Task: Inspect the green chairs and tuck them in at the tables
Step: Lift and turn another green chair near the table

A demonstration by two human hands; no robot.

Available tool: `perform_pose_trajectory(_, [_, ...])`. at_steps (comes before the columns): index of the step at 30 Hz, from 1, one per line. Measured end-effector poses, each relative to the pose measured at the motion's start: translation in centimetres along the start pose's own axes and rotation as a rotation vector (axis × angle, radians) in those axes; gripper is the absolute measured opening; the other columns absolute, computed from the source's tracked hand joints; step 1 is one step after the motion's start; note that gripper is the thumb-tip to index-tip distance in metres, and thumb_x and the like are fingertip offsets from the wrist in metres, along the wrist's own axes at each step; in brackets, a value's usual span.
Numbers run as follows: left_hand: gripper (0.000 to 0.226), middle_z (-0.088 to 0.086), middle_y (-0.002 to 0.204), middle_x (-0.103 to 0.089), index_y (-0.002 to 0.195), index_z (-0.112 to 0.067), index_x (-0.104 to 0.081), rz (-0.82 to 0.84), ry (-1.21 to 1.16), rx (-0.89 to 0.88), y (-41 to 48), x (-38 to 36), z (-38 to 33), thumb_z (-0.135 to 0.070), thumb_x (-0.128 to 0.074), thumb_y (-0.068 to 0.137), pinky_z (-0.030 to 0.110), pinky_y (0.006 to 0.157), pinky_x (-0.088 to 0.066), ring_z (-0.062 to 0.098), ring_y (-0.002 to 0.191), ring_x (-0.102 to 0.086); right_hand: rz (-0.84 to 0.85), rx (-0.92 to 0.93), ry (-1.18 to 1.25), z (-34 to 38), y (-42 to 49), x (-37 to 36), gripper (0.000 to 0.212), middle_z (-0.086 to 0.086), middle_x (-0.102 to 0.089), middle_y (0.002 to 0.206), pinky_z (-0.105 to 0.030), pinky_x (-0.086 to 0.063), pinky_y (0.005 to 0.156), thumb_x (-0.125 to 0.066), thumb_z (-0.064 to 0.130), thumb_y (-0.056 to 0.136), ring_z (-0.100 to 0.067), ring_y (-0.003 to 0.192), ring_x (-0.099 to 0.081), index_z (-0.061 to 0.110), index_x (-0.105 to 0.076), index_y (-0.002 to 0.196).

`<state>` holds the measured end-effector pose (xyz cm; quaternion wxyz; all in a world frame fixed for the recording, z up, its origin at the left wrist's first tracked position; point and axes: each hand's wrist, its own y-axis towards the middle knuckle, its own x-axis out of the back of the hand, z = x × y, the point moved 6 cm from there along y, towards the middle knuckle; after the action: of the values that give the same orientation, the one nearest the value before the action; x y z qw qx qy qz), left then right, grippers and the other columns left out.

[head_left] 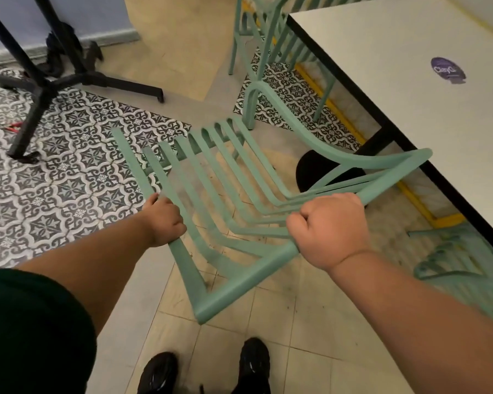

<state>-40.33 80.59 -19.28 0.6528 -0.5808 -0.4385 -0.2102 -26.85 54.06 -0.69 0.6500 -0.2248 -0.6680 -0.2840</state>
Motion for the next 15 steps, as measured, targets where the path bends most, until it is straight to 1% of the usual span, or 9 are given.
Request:
perform_pose_trajectory(2, [0.046,-0.003,0.113,-0.061,0.1,-0.022,-0.075,0.009,0.024,0.049,-0.6,0.4,-0.4,-0.039,-0.032,0.101,0.055,0.121,-0.01,0.025,0.13,-0.04,0.0,-0.004,0.006,-0.1,0.1,0.1,0.046,0.006,-0.03,0.043,-0.035,-0.02,0.07,-0.028,0.043,0.081,-0.018,0.051,-0.032,0.017,-0.033,0.043])
perform_pose_trajectory(4, [0.046,-0.004,0.125,-0.057,0.11,-0.028,-0.071,0.042,0.037,0.103,-1.8,1.1,-1.2,-0.042,-0.028,0.103,0.063,0.12,-0.008,0.026,0.138,-0.034,0.005,0.001,0.011,-0.2,0.2,0.0,0.046,0.006,-0.031,0.044,-0.035,-0.019,0.07,-0.027,0.044,0.081,-0.018,0.051,-0.032,0.018,-0.033,0.043])
perform_pose_trajectory(6, [0.044,-0.005,0.133,-0.057,0.119,-0.033,-0.067,0.017,-0.034,0.113,-3.5,2.4,-3.0,-0.045,-0.028,0.103,0.065,0.118,-0.014,0.027,0.139,-0.038,0.009,0.008,0.005,-0.2,0.1,-0.1,0.046,0.006,-0.034,0.044,-0.035,-0.019,0.07,-0.027,0.044,0.081,-0.019,0.052,-0.035,0.019,-0.034,0.043])
perform_pose_trajectory(8, [0.044,-0.003,0.131,-0.062,0.124,-0.032,-0.066,-0.102,-0.216,0.102,-5.7,5.0,-5.1,-0.047,-0.031,0.102,0.058,0.115,-0.029,0.025,0.129,-0.049,0.024,0.004,-0.006,-0.2,0.2,0.0,0.047,0.005,-0.037,0.046,-0.036,-0.019,0.07,-0.026,0.045,0.082,-0.019,0.054,-0.038,0.019,-0.037,0.045])
perform_pose_trajectory(10, [0.042,0.001,0.129,-0.065,0.126,-0.028,-0.065,-0.206,-0.427,0.068,-8.5,7.8,-7.8,-0.046,-0.035,0.103,0.048,0.107,-0.041,0.025,0.12,-0.056,0.063,-0.002,0.004,-0.2,0.3,0.2,0.048,0.005,-0.042,0.049,-0.037,-0.023,0.071,-0.025,0.047,0.083,-0.019,0.056,-0.043,0.02,-0.04,0.046])
perform_pose_trajectory(11, [0.042,0.002,0.13,-0.065,0.128,-0.026,-0.064,-0.233,-0.499,0.046,-10.1,8.8,-9.3,-0.045,-0.036,0.103,0.045,0.104,-0.043,0.025,0.12,-0.057,0.082,0.0,0.02,-0.1,0.2,0.3,0.049,0.005,-0.044,0.05,-0.037,-0.029,0.073,-0.026,0.049,0.084,-0.019,0.057,-0.045,0.021,-0.041,0.047])
perform_pose_trajectory(13, [0.044,0.001,0.134,-0.063,0.135,-0.025,-0.06,-0.252,-0.553,0.018,-13.0,10.5,-12.1,-0.047,-0.038,0.103,0.042,0.105,-0.044,0.023,0.124,-0.054,0.118,0.016,0.081,-0.2,0.3,0.6,0.053,0.007,-0.048,0.052,-0.038,-0.037,0.081,-0.031,0.057,0.087,-0.014,0.059,-0.047,0.022,-0.044,0.049])
perform_pose_trajectory(15, [0.046,0.0,0.133,-0.062,0.136,-0.026,-0.057,-0.229,-0.545,0.013,-15.1,11.6,-14.4,-0.051,-0.036,0.102,0.04,0.102,-0.044,0.022,0.122,-0.053,0.132,0.04,0.186,-0.8,0.3,1.2,0.059,0.008,-0.05,0.056,-0.035,-0.036,0.08,-0.036,0.07,0.084,-0.011,0.061,-0.049,0.023,-0.051,0.052])
